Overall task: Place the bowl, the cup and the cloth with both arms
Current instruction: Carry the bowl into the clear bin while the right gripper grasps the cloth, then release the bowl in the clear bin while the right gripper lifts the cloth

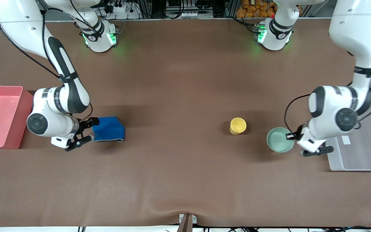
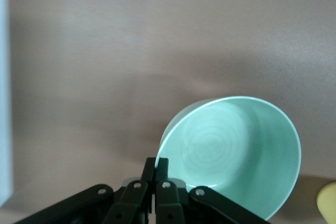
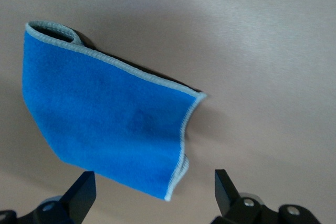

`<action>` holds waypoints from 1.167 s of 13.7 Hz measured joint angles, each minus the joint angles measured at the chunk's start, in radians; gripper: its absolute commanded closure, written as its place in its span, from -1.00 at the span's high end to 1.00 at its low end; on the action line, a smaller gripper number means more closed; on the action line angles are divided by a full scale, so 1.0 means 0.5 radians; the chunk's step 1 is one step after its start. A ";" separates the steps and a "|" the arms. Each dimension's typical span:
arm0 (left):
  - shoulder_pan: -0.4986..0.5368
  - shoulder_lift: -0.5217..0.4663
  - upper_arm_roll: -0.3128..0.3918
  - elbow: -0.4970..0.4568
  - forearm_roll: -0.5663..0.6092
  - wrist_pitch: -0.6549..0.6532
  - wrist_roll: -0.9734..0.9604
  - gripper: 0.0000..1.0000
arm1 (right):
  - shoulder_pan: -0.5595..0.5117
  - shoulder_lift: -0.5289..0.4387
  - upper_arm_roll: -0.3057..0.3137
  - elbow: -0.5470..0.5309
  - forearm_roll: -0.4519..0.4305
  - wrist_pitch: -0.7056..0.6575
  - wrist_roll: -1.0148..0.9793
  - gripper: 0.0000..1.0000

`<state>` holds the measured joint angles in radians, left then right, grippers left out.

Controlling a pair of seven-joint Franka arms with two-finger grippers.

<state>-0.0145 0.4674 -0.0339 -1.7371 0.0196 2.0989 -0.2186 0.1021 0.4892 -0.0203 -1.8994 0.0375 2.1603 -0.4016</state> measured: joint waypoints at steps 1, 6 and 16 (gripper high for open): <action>0.029 -0.022 0.000 0.093 0.001 -0.152 0.042 -1.00 | 0.012 0.000 0.001 -0.043 0.000 0.070 -0.018 1.00; 0.276 -0.130 0.009 0.287 0.005 -0.475 0.405 -1.00 | 0.018 -0.001 0.004 -0.217 0.000 0.391 -0.210 1.00; 0.916 -0.077 0.014 0.277 0.005 -0.392 1.200 -1.00 | 0.019 -0.001 0.092 -0.371 0.149 0.600 -0.223 1.00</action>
<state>0.4433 0.4291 -0.0269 -1.5988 0.0219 1.9028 0.3813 0.1118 0.4886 0.0255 -2.0849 0.1118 2.4605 -0.5130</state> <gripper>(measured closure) 0.969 0.000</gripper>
